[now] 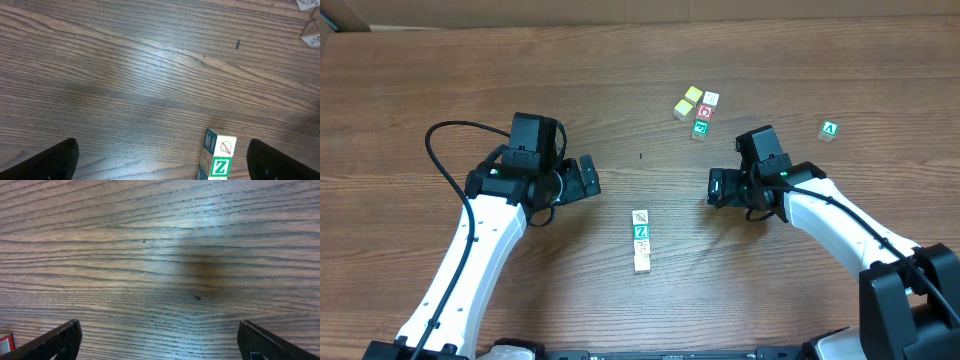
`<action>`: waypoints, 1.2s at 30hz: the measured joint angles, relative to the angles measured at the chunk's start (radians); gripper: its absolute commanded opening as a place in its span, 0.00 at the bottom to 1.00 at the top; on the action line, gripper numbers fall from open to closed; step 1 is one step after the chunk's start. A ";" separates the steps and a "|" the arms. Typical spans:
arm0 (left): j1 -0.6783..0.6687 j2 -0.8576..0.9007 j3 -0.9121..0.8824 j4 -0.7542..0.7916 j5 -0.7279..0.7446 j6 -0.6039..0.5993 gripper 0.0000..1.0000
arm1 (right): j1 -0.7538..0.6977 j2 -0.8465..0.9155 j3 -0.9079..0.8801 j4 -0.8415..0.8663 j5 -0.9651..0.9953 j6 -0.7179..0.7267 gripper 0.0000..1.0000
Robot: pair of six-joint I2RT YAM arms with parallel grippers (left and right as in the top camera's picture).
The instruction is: Flip 3 blocks
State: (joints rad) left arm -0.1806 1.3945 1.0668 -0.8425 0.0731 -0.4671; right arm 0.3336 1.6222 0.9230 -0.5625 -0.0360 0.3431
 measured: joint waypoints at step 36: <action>0.000 0.000 0.000 0.000 -0.001 0.000 1.00 | -0.005 -0.730 0.000 -0.001 0.002 0.000 1.00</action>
State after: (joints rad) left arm -0.1806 1.3941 1.0668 -0.8421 0.0719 -0.4671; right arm 0.3286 0.8925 0.9226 -0.5636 -0.0338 0.3428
